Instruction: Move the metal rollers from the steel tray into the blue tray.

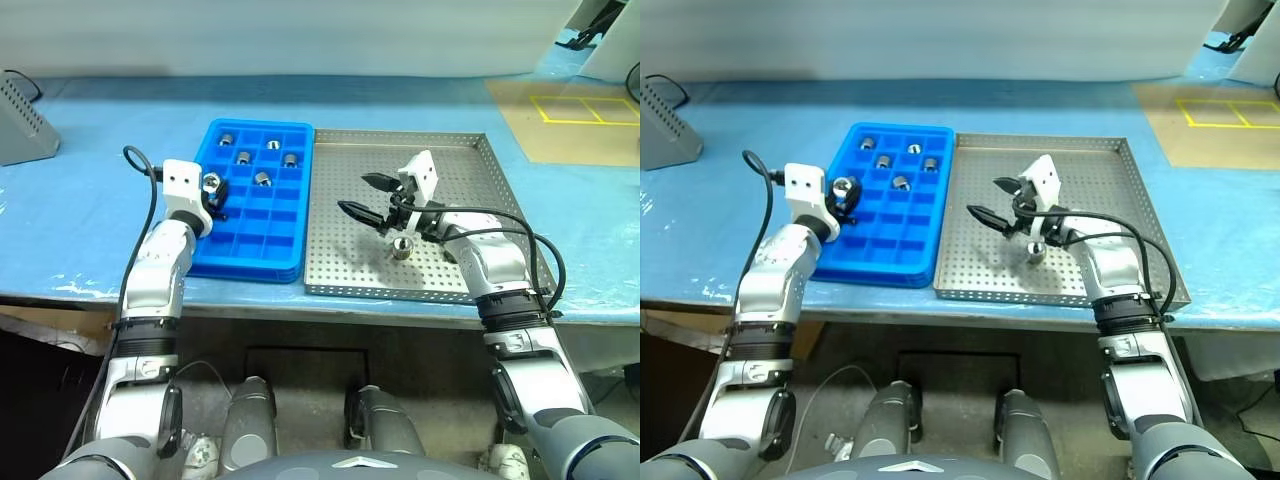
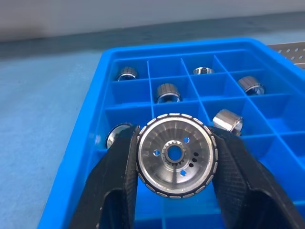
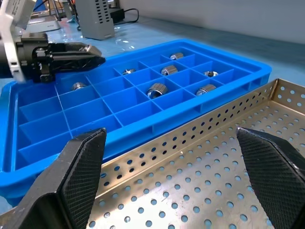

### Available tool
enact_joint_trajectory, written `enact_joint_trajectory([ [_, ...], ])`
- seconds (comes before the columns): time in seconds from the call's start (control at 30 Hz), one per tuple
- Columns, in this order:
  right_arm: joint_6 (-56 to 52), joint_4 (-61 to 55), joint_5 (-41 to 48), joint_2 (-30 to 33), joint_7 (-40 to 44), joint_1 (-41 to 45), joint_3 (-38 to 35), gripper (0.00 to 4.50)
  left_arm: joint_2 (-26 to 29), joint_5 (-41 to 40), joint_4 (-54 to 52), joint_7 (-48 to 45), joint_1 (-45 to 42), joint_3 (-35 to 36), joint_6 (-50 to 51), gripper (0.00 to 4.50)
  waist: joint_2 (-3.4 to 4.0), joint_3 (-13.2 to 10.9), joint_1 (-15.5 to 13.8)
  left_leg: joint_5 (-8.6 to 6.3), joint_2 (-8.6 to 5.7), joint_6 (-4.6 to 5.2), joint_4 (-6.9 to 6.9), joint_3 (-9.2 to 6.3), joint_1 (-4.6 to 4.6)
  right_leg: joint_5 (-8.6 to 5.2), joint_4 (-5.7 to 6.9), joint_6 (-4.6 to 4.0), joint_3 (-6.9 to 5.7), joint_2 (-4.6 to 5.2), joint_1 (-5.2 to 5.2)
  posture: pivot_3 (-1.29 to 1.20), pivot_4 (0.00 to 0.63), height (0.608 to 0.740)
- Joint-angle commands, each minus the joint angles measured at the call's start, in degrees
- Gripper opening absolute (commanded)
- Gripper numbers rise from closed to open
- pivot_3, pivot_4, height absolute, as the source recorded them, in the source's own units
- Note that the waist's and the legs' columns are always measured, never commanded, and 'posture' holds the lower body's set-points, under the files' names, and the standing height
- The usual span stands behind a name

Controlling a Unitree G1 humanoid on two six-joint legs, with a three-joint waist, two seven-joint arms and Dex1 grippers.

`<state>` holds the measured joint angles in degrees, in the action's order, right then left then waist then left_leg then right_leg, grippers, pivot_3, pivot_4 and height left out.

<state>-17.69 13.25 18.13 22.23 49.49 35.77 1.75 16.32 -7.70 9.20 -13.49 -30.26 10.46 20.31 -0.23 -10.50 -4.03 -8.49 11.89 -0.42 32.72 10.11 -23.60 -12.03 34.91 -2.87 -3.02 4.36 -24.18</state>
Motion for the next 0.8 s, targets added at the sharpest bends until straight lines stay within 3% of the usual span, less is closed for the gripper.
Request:
enact_joint_trajectory([
  [0.03,-0.46,-3.82,0.64,0.95,-0.62,-0.54,-1.34,4.50,0.89,0.32,2.66,-0.18,-2.59,-0.35,-1.92,1.78,0.00,0.00,0.11,0.00,0.00,0.00,0.00,0.00,0.00,0.00,-0.01,0.00,0.01,0.00,0.00,-0.09,0.150,0.740],
  [0.4,-2.21,-7.63,1.19,2.40,-2.79,-3.46,-2.84,4.50,0.81,0.66,7.51,-0.65,-4.44,-2.22,-1.15,1.78,0.00,0.00,0.39,0.00,0.00,0.00,-0.01,0.02,0.02,0.00,-0.01,0.01,0.03,-0.03,-0.01,-0.14,0.150,0.740],
  [0.43,-2.29,-7.85,1.24,2.47,-2.87,-3.63,-2.89,4.50,0.80,0.78,7.73,-0.24,-4.56,-2.18,-1.09,2.52,0.00,0.00,0.42,0.00,0.00,0.00,-0.01,0.02,0.02,0.00,-0.01,0.00,0.03,-0.03,-0.01,-0.15,0.150,0.740],
  [0.57,-2.50,-8.58,1.34,2.70,-3.22,-4.17,-3.10,4.50,0.78,0.43,7.81,-1.08,-5.52,-2.66,-1.37,3.77,0.00,0.00,0.57,0.00,0.00,0.00,-0.01,0.02,0.03,0.00,0.00,0.01,0.03,-0.03,-0.01,-0.16,0.150,0.740],
  [0.8,-3.13,-10.96,1.38,3.35,-4.90,-5.70,-4.27,4.50,-0.14,-0.44,7.64,-6.02,-10.25,-5.59,-3.65,3.77,0.00,0.00,0.95,0.00,-0.01,0.00,-0.01,0.03,0.02,0.00,-0.01,0.01,0.05,-0.02,-0.01,-0.24,0.150,0.740],
])
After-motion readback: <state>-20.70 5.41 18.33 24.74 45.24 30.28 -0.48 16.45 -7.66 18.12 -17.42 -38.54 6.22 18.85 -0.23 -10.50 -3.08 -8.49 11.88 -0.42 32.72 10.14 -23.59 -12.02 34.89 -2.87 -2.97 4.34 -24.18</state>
